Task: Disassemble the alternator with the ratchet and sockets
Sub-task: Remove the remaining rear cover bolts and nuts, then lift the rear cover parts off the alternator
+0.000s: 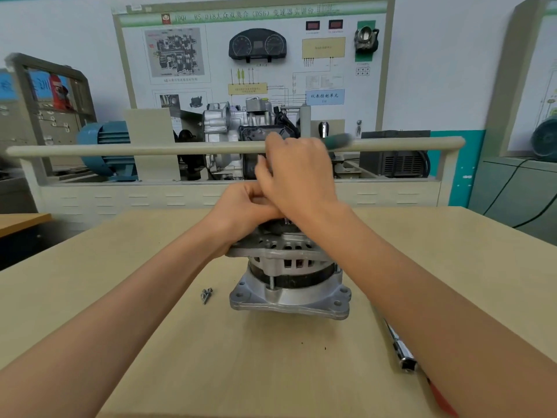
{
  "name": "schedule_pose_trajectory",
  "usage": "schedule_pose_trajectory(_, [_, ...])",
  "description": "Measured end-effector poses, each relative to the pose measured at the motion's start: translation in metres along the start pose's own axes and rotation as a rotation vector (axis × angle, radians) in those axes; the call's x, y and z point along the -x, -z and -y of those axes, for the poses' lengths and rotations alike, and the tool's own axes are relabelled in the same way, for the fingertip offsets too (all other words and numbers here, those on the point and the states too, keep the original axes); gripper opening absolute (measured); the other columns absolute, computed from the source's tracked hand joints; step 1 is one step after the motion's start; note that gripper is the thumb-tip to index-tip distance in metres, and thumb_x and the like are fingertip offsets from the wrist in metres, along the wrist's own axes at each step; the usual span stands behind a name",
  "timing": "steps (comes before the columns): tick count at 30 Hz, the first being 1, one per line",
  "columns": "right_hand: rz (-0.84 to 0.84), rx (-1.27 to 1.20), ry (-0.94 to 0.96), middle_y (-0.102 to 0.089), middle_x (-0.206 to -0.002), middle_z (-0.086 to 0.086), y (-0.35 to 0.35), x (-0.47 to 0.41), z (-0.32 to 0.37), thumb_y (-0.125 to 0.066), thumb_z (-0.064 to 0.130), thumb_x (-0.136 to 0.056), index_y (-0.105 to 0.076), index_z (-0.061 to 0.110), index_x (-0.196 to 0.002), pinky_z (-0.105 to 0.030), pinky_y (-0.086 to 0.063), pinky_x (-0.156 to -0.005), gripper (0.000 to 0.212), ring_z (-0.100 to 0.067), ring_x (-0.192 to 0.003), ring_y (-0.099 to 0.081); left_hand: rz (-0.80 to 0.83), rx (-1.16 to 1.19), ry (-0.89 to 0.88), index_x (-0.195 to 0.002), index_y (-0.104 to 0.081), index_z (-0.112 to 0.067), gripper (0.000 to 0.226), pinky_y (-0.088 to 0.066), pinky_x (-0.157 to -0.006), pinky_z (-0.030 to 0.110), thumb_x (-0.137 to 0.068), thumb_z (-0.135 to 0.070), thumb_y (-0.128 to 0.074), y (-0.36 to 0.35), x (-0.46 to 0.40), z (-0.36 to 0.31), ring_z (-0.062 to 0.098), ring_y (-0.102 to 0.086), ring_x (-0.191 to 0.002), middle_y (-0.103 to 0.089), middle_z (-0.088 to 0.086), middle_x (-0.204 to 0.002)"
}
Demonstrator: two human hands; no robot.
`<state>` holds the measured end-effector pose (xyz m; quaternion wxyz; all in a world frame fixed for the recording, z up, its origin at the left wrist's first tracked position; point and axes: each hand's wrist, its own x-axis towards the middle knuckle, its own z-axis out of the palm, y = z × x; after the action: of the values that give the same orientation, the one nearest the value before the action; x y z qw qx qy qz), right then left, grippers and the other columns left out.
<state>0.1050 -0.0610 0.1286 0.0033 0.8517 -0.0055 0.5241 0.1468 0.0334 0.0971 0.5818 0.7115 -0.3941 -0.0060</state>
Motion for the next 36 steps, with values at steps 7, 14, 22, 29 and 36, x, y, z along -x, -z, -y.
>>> schedule_pose_trajectory(7, [0.017,0.057,-0.034,-0.060,-0.080,-0.003,0.019,0.002,-0.017,-0.042,0.020,-0.095,-0.047,0.009,-0.109,-0.034,-0.036,-0.061,0.019,-0.025,-0.069,-0.053,0.076,-0.186,-0.074,-0.081,-0.061,-0.015,0.015,-0.044,-0.057,0.007,-0.077,-0.019,-0.075,-0.002,0.002,-0.005,-0.002,-0.052,-0.063,-0.056,-0.007,-0.068])
schedule_pose_trajectory(14, [-0.139,-0.468,-0.408,-0.043,-0.068,0.013,0.031,0.000,-0.037,-0.046,0.017,-0.093,-0.043,0.015,-0.090,-0.030,-0.036,-0.056,0.005,-0.005,-0.058,-0.045,0.189,-0.290,0.035,-0.076,-0.075,-0.028,0.008,-0.049,-0.058,0.012,-0.081,-0.022,-0.073,0.015,0.000,-0.011,0.004,-0.063,-0.070,-0.073,-0.006,-0.086])
schedule_pose_trajectory(22, [-0.176,-0.711,-0.656,-0.043,-0.078,0.021,0.015,0.029,-0.040,-0.049,0.013,-0.091,-0.049,0.012,-0.090,-0.009,-0.037,-0.059,0.001,0.006,-0.070,-0.044,0.234,-0.524,-0.130,-0.061,-0.065,-0.040,0.025,-0.040,-0.066,0.000,-0.078,-0.025,-0.076,0.015,-0.008,-0.022,-0.010,-0.057,-0.073,-0.063,-0.014,-0.079])
schedule_pose_trajectory(29, [-0.208,-0.779,-0.774,-0.044,-0.080,0.018,0.006,0.041,-0.040,-0.050,0.013,-0.089,-0.047,0.016,-0.086,-0.010,-0.037,-0.052,0.005,0.002,-0.064,-0.046,0.190,-0.600,-0.258,-0.064,-0.061,-0.040,0.023,-0.044,-0.083,0.021,-0.080,-0.029,-0.073,0.014,-0.007,-0.012,-0.001,-0.055,-0.081,-0.058,-0.015,-0.082])
schedule_pose_trajectory(36, [-0.172,-0.781,-0.783,-0.046,-0.083,0.014,0.004,0.041,-0.040,-0.050,0.013,-0.089,-0.046,0.018,-0.084,-0.022,-0.038,-0.061,0.008,-0.003,-0.072,-0.048,0.227,-0.865,-0.299,-0.066,-0.048,-0.042,0.024,-0.025,-0.108,0.057,-0.085,-0.040,-0.063,0.013,-0.009,-0.015,0.005,-0.045,-0.087,-0.048,-0.020,-0.082])
